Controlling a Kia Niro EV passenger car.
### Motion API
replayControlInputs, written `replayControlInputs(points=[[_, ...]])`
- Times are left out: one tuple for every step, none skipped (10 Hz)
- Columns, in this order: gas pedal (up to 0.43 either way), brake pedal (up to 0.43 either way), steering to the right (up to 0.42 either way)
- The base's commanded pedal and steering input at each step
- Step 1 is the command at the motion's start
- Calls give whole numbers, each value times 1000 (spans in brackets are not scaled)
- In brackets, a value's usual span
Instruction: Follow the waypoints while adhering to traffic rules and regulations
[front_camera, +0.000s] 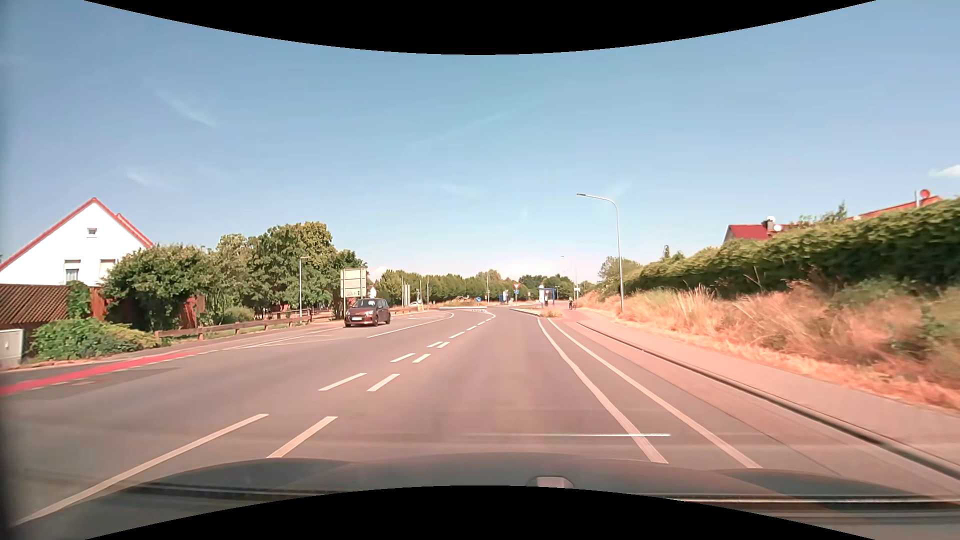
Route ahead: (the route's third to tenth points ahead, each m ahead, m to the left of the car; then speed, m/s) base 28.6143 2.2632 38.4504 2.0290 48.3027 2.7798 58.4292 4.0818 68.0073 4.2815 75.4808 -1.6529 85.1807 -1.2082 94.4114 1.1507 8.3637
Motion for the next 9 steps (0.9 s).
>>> replayControlInputs(points=[[47, 0, 5], [47, 0, 4], [47, 0, 4], [39, 0, 4], [20, 0, 4], [0, 0, 4], [0, 0, 4], [0, 0, 4], [0, 0, 4]])
